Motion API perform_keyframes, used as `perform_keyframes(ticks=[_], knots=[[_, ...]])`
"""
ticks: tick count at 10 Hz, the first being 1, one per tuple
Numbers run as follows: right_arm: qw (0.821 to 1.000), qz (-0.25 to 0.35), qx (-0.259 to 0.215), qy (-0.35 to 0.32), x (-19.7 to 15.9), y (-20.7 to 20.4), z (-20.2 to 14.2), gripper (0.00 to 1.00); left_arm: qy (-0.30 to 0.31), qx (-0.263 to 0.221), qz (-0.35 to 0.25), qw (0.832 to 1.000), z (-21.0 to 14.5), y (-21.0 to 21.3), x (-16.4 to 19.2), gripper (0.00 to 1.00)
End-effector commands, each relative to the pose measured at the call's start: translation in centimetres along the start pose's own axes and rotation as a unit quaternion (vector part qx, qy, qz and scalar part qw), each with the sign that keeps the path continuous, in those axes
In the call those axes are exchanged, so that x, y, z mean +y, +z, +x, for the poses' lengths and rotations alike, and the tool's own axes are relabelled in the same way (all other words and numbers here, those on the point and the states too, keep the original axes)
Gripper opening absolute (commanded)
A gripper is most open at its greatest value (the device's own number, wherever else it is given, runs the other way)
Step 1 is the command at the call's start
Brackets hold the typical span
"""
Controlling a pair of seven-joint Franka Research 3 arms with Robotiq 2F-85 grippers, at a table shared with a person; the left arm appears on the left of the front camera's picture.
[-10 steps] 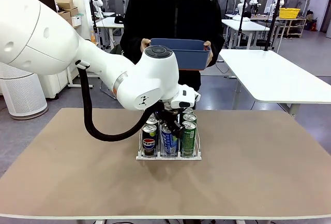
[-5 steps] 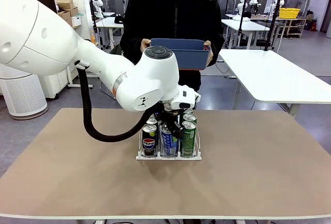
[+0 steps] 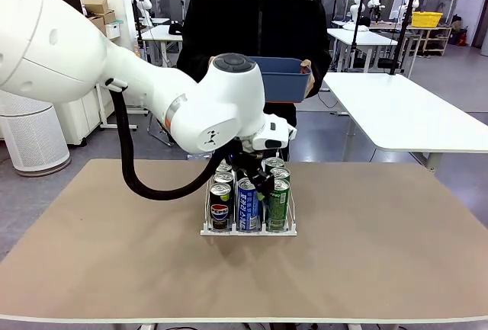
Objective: Fill the beverage cans into the dispenser.
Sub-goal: Place the picked Ionic drink in the line of the Automatic Can Dispenser with the same cans.
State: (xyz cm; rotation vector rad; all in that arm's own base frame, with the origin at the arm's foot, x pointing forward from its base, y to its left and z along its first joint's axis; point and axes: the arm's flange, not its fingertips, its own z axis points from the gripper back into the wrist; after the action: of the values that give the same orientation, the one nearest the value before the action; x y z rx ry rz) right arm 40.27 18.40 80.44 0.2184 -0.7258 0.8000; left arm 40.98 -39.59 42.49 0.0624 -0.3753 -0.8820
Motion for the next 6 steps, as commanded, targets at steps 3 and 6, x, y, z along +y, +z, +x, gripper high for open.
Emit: perform_keyframes(ticks=[3, 6], knots=[[1.000, 0.001, 0.000, -0.001, 0.0, 0.1, 0.0, 1.00, -0.012, -0.012, 0.023, 1.000, 0.2, 2.6, -0.6, 1.00], [1.000, 0.001, 0.000, -0.001, 0.0, 0.1, 0.0, 1.00, -0.010, -0.019, 0.014, 1.000, 0.6, 3.0, -0.6, 1.00]])
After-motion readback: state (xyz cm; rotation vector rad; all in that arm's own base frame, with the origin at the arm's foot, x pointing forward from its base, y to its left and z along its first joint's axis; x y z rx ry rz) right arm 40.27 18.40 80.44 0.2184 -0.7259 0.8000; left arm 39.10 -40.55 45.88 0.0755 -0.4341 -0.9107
